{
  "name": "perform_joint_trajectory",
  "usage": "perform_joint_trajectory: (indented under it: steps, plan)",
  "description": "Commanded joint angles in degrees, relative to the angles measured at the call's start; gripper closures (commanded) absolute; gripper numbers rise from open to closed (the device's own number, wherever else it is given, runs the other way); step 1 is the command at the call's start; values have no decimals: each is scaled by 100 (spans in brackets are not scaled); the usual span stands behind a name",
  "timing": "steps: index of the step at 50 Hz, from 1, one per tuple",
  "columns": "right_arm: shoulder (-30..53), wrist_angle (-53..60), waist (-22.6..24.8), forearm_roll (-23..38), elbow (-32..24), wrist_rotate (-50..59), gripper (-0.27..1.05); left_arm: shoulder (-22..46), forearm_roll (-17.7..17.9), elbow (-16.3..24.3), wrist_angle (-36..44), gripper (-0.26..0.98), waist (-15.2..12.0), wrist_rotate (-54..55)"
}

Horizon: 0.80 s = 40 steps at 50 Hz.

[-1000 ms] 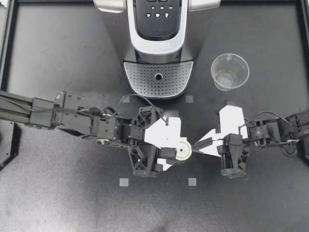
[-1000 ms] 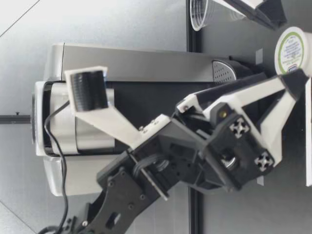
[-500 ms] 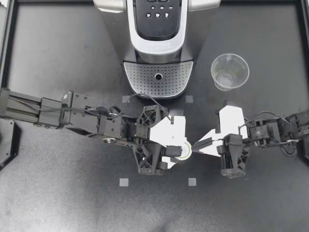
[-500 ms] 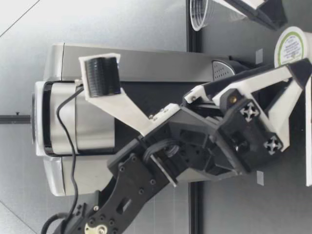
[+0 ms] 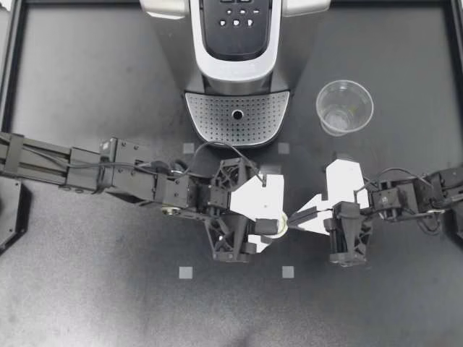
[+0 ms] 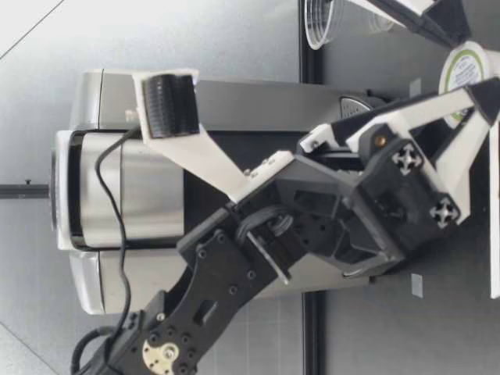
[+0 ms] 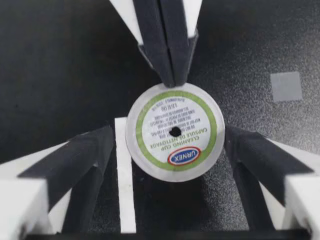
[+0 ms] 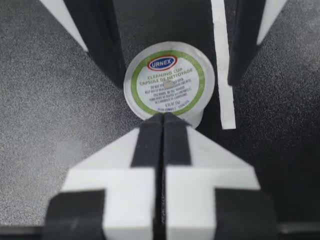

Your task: Place the coffee capsule inside the capsule container, then place the cup onto the center of the cup tray, then push the 'Hot Water' and 'Travel Mug' buttons.

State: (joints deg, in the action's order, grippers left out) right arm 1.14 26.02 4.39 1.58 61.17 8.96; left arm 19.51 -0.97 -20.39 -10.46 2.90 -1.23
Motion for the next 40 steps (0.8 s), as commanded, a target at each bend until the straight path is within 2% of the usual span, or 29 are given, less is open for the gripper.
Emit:
perform_joint_trajectory:
  steps: [1,25,36,40]
  plan:
    - [-35,44,35,9,-105,-9,73,-97,-9,141,35,-7,-26,9]
    - [-44,44,26,0,-141,-9,73,-70,-9,202,-26,-5,-26,18]
    - [-97,44,35,-18,-141,0,73,-44,0,202,-114,11,0,18]
    - [-141,44,35,-26,-141,9,73,-53,0,202,-114,13,9,26]
